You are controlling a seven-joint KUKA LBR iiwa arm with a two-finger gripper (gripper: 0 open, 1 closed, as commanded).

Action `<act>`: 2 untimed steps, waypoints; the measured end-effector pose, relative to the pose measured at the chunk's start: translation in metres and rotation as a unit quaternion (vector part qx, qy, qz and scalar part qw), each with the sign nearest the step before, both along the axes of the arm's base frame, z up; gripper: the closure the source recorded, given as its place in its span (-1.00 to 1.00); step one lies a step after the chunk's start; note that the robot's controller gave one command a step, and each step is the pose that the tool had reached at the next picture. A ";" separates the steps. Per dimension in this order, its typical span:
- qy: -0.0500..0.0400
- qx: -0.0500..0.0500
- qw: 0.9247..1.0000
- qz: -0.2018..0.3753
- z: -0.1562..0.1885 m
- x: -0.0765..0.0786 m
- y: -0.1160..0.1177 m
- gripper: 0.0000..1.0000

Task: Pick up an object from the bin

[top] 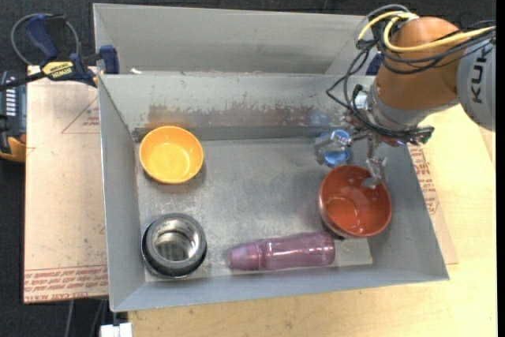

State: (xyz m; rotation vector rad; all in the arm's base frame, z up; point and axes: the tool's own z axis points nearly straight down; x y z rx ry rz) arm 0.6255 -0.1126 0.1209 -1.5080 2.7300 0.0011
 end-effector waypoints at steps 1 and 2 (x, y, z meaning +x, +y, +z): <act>-0.003 0.009 0.998 0.062 -0.041 0.001 0.003 1.00; -0.003 0.010 0.998 0.062 -0.041 0.001 0.003 1.00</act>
Offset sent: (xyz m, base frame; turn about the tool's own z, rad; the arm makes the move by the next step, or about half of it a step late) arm 0.0000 0.0000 0.0000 0.0000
